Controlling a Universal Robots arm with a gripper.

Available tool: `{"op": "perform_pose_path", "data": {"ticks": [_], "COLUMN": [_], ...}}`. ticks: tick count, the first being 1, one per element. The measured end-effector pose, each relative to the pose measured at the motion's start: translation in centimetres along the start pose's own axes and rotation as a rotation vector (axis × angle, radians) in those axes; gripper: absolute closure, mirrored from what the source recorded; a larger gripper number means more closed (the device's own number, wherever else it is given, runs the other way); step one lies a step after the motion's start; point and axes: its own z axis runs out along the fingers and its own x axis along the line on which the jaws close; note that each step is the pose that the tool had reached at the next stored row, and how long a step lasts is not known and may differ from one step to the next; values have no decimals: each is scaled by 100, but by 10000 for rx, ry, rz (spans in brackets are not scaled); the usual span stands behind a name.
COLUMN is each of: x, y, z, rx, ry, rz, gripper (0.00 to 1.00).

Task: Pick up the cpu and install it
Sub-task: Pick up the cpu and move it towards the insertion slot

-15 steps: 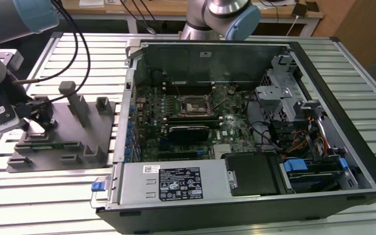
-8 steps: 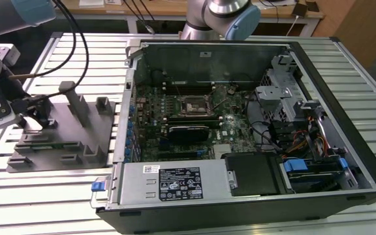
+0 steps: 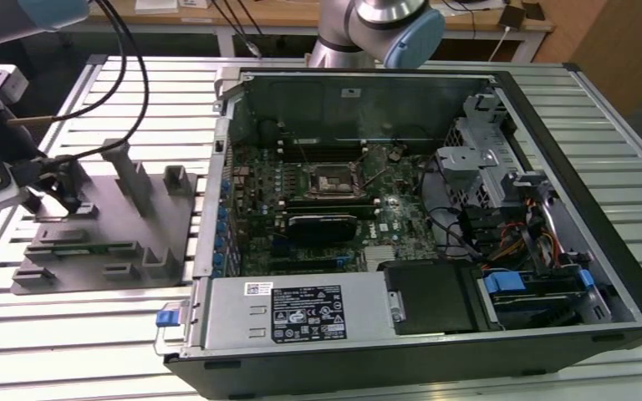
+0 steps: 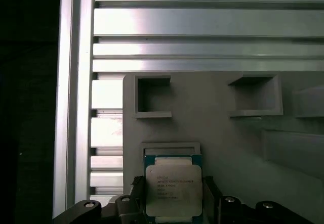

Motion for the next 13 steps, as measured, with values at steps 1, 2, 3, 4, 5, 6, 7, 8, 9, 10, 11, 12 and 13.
{"op": "perform_pose_path", "data": {"ticks": [1, 2, 3, 4, 5, 6, 7, 8, 9, 10, 11, 12, 13], "x": [0, 0, 0, -1, -1, -1, -1, -2, -2, -2, -2, -2, -3], "y": [1, 3, 4, 5, 7, 8, 10, 11, 13, 15, 16, 18, 19], "z": [-15, -31, -46, -62, -79, -97, -115, -134, -154, -173, -190, -207, -223], "rx": [0, 1, 0, 1, 0, -1, 0, 0, 0, 0, -1, -1, -1], "ry": [-2, -7, -12, -17, -25, -31, -35, -40, -44, -53, -61, -68, -76], "rz": [-1, -1, -1, -1, -2, -3, -3, -3, -4, -5, -5, -5, -6], "gripper": [46, 46, 46, 46, 46, 46, 46, 46, 46, 46, 46, 46, 46]}}
